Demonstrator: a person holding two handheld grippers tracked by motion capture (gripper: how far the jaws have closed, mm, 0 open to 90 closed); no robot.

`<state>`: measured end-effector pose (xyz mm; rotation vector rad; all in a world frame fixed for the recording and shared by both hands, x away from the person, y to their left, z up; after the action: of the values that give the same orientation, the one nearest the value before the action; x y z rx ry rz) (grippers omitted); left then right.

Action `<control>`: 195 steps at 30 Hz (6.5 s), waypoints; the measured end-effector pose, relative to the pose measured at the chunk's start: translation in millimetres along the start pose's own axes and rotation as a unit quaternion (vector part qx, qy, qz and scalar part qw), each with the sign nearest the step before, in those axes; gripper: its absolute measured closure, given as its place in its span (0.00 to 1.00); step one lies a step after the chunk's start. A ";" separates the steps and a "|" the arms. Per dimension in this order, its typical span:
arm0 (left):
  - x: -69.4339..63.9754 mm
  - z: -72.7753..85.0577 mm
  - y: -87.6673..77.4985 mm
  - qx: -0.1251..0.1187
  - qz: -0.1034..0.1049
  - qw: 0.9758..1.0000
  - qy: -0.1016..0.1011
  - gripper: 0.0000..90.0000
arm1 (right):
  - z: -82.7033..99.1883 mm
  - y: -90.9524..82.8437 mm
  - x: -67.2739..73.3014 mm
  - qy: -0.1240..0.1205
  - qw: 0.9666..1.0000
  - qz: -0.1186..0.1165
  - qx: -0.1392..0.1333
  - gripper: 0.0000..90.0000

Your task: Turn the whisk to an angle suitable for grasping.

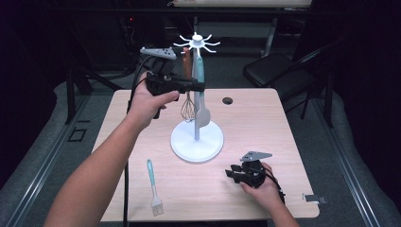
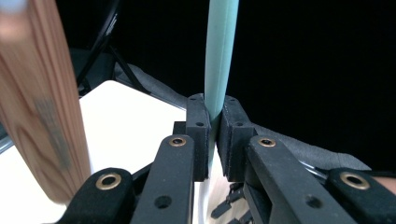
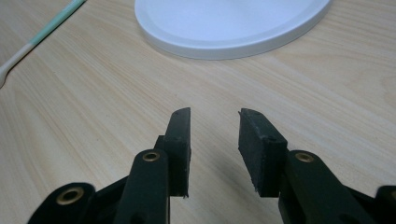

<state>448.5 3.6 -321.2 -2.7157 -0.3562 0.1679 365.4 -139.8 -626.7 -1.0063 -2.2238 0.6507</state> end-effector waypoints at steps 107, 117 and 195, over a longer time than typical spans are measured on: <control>-16.2 296.2 -15.9 0.053 -0.166 0.977 -0.120 0.64 | -158.6 -133.9 28.1 -0.049 0.963 -0.001 -0.264 1.00; -13.6 296.9 -18.6 0.048 -0.167 0.976 -0.127 0.65 | -230.6 -168.2 44.8 -0.089 0.948 -0.001 -0.304 1.00; -5.4 301.4 -26.7 0.041 -0.177 0.973 -0.142 0.68 | -319.4 -135.4 121.8 -0.129 0.937 0.002 -0.325 0.91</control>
<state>387.2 136.8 -585.9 -2.4965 -0.8860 0.4604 456.8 -66.1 -278.3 -1.2897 -2.7505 0.0209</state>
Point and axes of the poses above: each handheld gripper's, and its own axes: y roughly forward along the jaws, z roughly out of its underside, x roughly to its left, the point moved 10 cm from there along y, roughly forward along the jaws, and after that the axes turned 10 degrees about y, right-handed, at the moved point
